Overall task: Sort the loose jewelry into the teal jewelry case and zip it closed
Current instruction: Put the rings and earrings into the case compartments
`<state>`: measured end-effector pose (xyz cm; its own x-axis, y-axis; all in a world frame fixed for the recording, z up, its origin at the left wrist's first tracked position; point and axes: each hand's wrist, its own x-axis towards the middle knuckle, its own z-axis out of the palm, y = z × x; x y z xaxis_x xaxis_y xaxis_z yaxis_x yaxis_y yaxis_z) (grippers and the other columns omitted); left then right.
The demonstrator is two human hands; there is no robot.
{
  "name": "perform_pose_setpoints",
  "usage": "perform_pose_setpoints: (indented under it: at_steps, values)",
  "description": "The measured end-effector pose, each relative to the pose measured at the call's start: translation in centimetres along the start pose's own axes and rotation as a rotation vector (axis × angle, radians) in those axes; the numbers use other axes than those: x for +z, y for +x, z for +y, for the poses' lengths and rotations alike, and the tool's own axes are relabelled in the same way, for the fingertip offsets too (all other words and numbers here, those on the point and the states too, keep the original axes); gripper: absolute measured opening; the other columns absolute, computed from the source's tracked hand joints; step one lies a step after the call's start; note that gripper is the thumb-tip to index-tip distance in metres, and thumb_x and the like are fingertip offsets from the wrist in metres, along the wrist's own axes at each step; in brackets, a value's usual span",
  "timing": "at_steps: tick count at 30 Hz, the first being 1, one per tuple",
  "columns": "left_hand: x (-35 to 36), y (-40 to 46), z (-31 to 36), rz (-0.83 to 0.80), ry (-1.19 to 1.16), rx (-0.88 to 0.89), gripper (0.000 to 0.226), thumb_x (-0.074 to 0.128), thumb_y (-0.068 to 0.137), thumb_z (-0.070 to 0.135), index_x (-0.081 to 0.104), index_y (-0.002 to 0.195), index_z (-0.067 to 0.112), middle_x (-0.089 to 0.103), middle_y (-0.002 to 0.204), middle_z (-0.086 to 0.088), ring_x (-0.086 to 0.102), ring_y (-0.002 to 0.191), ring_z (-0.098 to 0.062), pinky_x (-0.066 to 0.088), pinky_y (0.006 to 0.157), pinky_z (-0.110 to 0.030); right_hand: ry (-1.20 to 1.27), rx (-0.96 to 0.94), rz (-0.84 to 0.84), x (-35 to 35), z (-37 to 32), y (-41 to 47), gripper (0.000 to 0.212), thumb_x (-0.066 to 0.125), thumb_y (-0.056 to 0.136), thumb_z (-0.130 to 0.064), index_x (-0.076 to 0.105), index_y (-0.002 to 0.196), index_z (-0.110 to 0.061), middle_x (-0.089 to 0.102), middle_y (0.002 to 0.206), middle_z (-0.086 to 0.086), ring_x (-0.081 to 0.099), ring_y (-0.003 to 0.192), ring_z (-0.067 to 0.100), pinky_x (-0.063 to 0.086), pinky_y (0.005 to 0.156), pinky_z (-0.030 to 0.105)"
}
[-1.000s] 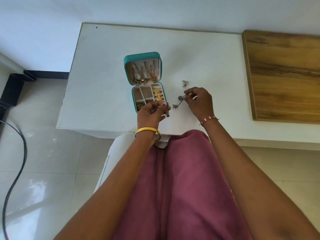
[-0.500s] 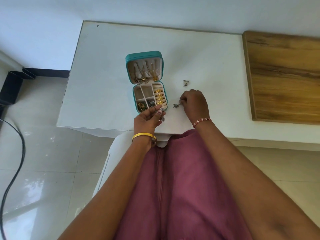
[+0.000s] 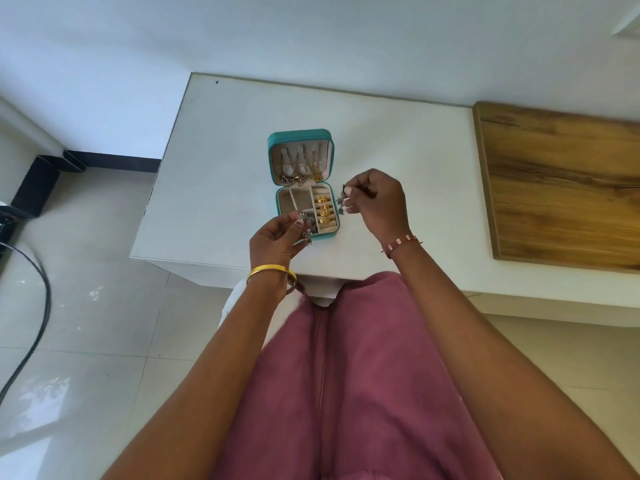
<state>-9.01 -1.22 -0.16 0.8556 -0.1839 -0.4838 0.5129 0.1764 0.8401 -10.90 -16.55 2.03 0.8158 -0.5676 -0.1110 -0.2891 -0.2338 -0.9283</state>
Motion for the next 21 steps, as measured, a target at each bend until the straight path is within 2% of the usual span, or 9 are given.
perform_pose_setpoints:
  at_steps: [4, 9, 13, 16, 18, 21]
  values:
    - [-0.1, 0.9, 1.9, 0.022, -0.044, 0.036, 0.015, 0.056, 0.086, -0.001, 0.063, 0.087, 0.012, 0.069, 0.068, 0.004, 0.064, 0.072, -0.014, 0.055, 0.076, -0.028, 0.167, 0.025, -0.034, 1.2, -2.1, 0.4, 0.008, 0.056, 0.086, 0.004, 0.057, 0.085, -0.003, 0.065, 0.080, 0.015, 0.064, 0.060, 0.014, 0.058, 0.062, 0.023]
    - [-0.3, 2.4, 3.4, 0.056, -0.075, 0.042, 0.013, 0.056, 0.086, 0.000, 0.062, 0.093, 0.010, 0.068, 0.082, -0.005, 0.066, 0.080, -0.018, 0.056, 0.080, -0.032, 0.172, 0.048, -0.060, 3.1, -2.9, 1.4, 0.008, 0.057, 0.086, 0.003, 0.056, 0.084, -0.004, 0.064, 0.077, 0.009, 0.065, 0.058, 0.010, 0.058, 0.061, 0.022]
    - [-0.3, 3.0, 3.4, 0.079, -0.077, 0.021, 0.014, 0.057, 0.086, 0.001, 0.061, 0.099, 0.007, 0.066, 0.086, -0.007, 0.065, 0.080, -0.019, 0.056, 0.079, -0.031, 0.076, 0.074, -0.066, 4.5, -2.4, 2.2, 0.005, 0.059, 0.085, 0.000, 0.059, 0.086, -0.005, 0.065, 0.081, 0.010, 0.064, 0.060, 0.012, 0.056, 0.059, 0.018]
    - [-0.4, 3.3, 3.0, 0.083, -0.075, 0.004, 0.014, 0.056, 0.087, 0.001, 0.061, 0.098, 0.007, 0.066, 0.085, -0.006, 0.065, 0.081, -0.019, 0.056, 0.081, -0.032, -0.068, 0.045, -0.015, 5.5, -1.3, 2.9, 0.004, 0.063, 0.082, -0.002, 0.066, 0.085, -0.001, 0.070, 0.087, 0.015, 0.067, 0.073, 0.022, 0.057, 0.072, 0.029]
    - [-0.5, 3.5, 2.8, 0.092, -0.071, -0.005, 0.014, 0.056, 0.087, 0.001, 0.062, 0.097, 0.008, 0.067, 0.084, -0.004, 0.065, 0.082, -0.019, 0.056, 0.080, -0.030, -0.172, 0.010, 0.016, 5.9, -0.7, 3.2, 0.006, 0.066, 0.079, -0.002, 0.070, 0.083, 0.001, 0.071, 0.089, 0.015, 0.066, 0.083, 0.023, 0.052, 0.079, 0.029]
    - [-0.6, 3.3, 2.3, 0.104, -0.066, -0.020, 0.013, 0.057, 0.086, 0.001, 0.063, 0.096, 0.009, 0.067, 0.084, -0.004, 0.065, 0.081, -0.018, 0.056, 0.079, -0.027, -0.270, -0.023, 0.002, 6.2, -0.2, 3.5, 0.008, 0.068, 0.078, -0.004, 0.073, 0.085, -0.002, 0.072, 0.090, 0.014, 0.065, 0.085, 0.022, 0.052, 0.081, 0.031]
